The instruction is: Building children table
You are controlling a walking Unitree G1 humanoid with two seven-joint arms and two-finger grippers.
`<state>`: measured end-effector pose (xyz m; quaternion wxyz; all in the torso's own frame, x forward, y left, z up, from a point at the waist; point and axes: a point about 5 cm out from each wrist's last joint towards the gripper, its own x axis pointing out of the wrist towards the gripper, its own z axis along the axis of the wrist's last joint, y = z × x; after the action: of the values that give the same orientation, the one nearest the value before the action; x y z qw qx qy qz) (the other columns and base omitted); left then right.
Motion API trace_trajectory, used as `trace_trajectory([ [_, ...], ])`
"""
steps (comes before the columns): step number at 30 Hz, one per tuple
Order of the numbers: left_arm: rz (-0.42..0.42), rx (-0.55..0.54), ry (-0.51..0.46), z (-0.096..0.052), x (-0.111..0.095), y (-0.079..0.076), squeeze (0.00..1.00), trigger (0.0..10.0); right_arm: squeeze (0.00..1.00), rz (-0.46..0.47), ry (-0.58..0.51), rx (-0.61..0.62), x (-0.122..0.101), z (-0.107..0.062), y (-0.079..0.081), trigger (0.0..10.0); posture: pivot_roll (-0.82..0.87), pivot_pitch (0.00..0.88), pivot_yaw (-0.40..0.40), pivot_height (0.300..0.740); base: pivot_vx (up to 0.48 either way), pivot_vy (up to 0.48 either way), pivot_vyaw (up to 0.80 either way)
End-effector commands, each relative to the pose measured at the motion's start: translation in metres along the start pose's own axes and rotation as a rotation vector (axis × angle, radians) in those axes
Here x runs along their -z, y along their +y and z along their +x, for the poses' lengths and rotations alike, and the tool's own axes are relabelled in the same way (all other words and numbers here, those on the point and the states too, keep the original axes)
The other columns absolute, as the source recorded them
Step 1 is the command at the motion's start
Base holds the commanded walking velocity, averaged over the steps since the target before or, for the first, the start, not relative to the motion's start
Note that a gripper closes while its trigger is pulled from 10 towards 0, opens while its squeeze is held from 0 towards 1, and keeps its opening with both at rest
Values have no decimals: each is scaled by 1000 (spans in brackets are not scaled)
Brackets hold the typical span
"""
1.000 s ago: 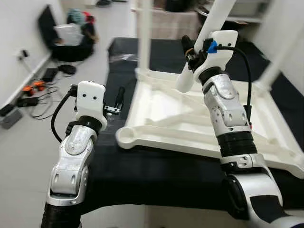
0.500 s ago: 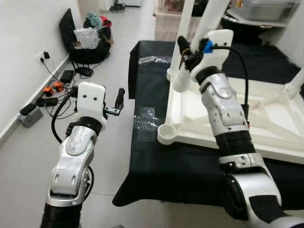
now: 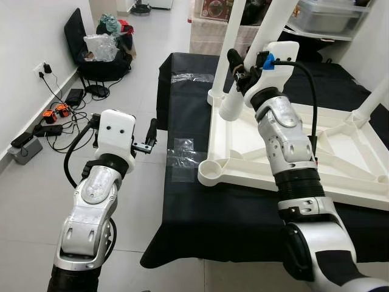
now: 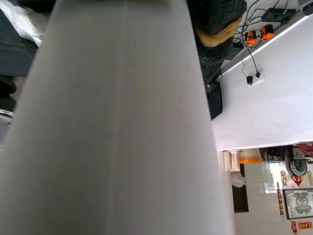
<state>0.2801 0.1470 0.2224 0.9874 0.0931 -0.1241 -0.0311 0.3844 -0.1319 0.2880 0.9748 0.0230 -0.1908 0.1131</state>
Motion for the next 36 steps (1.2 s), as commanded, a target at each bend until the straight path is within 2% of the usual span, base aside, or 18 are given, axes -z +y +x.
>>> trace_trajectory([
  [1, 6, -1, 7, 1, 0, -1, 0, 10000, 0, 15, 0, 1, -2, 1, -1, 10000, 56, 67, -76, 740, 0, 0, 0],
  [6, -1, -27, 10, 2, 0, 3, 0, 10000, 0, 13, -2, -2, -3, 2, -2, 10000, 55, 68, -75, 740, 0, 0, 0],
  [8, -8, -43, 33, -1, 5, 5, 0, 10000, 0, 55, 19, -138, -2, 3, 5, 10000, 57, 70, -76, 740, 0, 0, 0],
  [9, -8, -43, 33, -1, 5, 5, 0, 10000, 0, 55, 19, -138, -2, 3, 5, 10000, 57, 70, -76, 740, 0, 0, 0],
  [10, -17, -37, 42, -3, 6, 4, 0, 10000, 0, 70, 32, -193, -1, 3, 8, 10000, 57, 70, -76, 740, 0, 0, 0],
  [12, -28, 62, 81, -14, 15, -4, 0, 10000, 0, 121, 69, -340, 0, 2, 12, 10000, 58, 72, -79, 740, 0, 0, 0],
  [15, -64, 202, 130, -33, 27, -13, 0, 10000, 0, 154, 77, -434, -1, 1, 10, 10000, 62, 75, -80, 740, 0, 0, 0],
  [19, -76, 248, 154, -44, 32, -14, 0, 10000, 0, 144, 87, -481, -1, 2, 10, 10000, 62, 75, -80, 740, 0, 0, 0],
  [20, -71, 240, 182, -51, 38, -13, 0, 10000, 0, 139, 91, -515, -2, 3, 11, 10000, 69, 77, -83, 740, 0, 0, 0],
  [23, -71, 240, 182, -51, 38, -13, 0, 10000, 0, 139, 91, -515, -2, 3, 11, 10000, 69, 77, -83, 740, 0, 0, 0],
  [24, -69, 240, 211, -60, 44, -13, 0, 10000, 0, 145, 91, -568, -2, 4, 15, 10000, 72, 77, -87, 740, 0, 0, 0],
  [25, -73, 270, 234, -71, 48, -18, 0, 10000, 0, 159, 98, -693, -2, 1, 22, 10000, 84, 85, -98, 740, 0, 0, 0],
  [26, -73, 270, 234, -71, 48, -18, 0, 10000, 0, 159, 98, -693, -2, 1, 22, 10000, 84, 85, -98, 740, 0, 0, 0],
  [27, -88, 323, 243, -80, 48, -26, 0, 10000, 0, 161, 111, -794, -1, -2, 25, 10000, 86, 86, -96, 740, 0, 0, 0],
  [28, -88, 323, 243, -80, 48, -26, 0, 10000, 0, 161, 111, -794, -1, -2, 25, 10000, 86, 86, -96, 740, 0, 0, 0],
  [30, -111, 399, 238, -90, 44, -37, 0, 10000, 0, 163, 132, -911, 2, -8, 25, 10000, 91, 90, -99, 740, 0, 0, 0],
  [32, -116, 427, 233, -92, 42, -41, 0, 10000, 0, 174, 143, -963, 3, -13, 23, 10000, 91, 92, -97, 740, 0, 0, 0],
  [36, -129, 468, 229, -96, 39, -47, 0, 10000, 0, 204, 161, -1024, 9, -19, 18, 10000, 91, 103, -90, 740, 0, 0, 0],
])
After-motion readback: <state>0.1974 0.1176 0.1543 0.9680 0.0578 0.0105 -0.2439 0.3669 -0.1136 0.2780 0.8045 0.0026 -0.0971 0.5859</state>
